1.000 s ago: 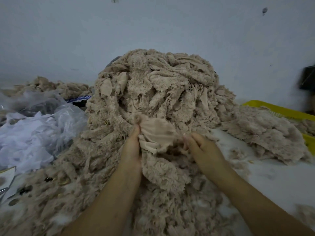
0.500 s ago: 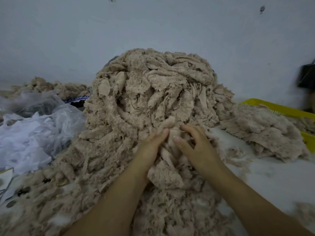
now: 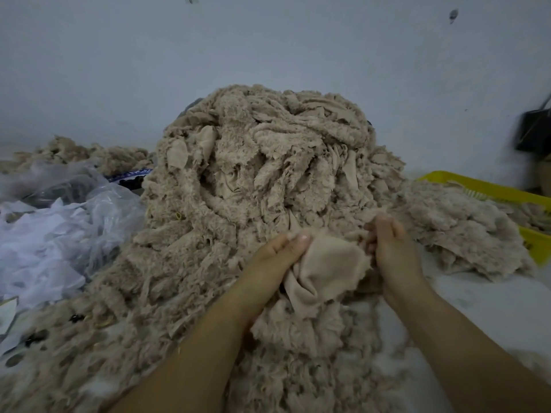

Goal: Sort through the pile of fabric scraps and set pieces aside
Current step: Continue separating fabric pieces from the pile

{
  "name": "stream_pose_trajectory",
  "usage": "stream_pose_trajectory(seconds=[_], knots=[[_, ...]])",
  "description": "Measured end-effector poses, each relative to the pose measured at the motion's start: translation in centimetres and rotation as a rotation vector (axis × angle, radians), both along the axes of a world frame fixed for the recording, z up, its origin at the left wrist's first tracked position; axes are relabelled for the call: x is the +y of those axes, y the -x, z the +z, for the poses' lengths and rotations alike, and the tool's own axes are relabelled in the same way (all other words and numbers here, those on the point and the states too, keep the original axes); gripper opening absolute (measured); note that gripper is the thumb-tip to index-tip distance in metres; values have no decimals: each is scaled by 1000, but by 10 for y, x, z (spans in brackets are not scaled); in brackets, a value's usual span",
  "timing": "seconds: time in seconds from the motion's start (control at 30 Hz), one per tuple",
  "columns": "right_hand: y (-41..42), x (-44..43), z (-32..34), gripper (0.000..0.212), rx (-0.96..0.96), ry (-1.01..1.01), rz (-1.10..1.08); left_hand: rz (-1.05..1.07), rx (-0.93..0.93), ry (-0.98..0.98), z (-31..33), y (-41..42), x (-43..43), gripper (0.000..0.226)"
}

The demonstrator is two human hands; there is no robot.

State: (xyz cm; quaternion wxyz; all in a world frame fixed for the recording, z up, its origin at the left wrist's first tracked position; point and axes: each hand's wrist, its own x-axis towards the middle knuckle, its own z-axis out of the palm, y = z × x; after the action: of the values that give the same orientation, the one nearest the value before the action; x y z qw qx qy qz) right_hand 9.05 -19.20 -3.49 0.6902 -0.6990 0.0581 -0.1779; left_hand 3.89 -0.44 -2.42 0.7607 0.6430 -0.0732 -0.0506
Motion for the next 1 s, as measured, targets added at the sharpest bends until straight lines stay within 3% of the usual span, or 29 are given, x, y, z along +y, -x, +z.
stream_pose_trajectory(seconds=[0.1, 0.23, 0.3, 0.37, 0.47, 0.53, 0.57, 0.63, 0.73, 0.77, 1.0], knots=[[0, 0, -7, 37, 11, 216, 114, 144, 122, 295, 3, -9, 9, 52], [15, 22, -3, 36, -133, 494, 202, 209, 335, 749, 7, -14, 25, 44], [26, 24, 2, 48, -246, 470, 242, 270, 340, 813, 7, -18, 28, 50], [36, 26, 6, 63, -252, 480, 441, 315, 330, 782, 7, -21, 26, 56], [45, 37, 3, 58, -151, 787, 779, 345, 308, 800, 5, -23, 26, 59], [43, 40, -2, 45, -166, 914, 829, 340, 292, 855, 5, -23, 27, 59], [43, 40, -3, 35, -162, 857, 804, 334, 276, 882, 5, -23, 28, 58], [43, 36, 2, 22, -41, 526, 667, 333, 229, 923, 4, -23, 31, 55], [34, 24, 12, 27, 161, -170, 546, 370, 168, 965, 1, -27, 32, 53], [31, 20, 15, 29, 196, -314, 543, 372, 163, 987, 1, -28, 32, 52], [28, 13, 19, 35, 261, -637, 634, 285, 134, 831, 3, -24, 26, 47]])
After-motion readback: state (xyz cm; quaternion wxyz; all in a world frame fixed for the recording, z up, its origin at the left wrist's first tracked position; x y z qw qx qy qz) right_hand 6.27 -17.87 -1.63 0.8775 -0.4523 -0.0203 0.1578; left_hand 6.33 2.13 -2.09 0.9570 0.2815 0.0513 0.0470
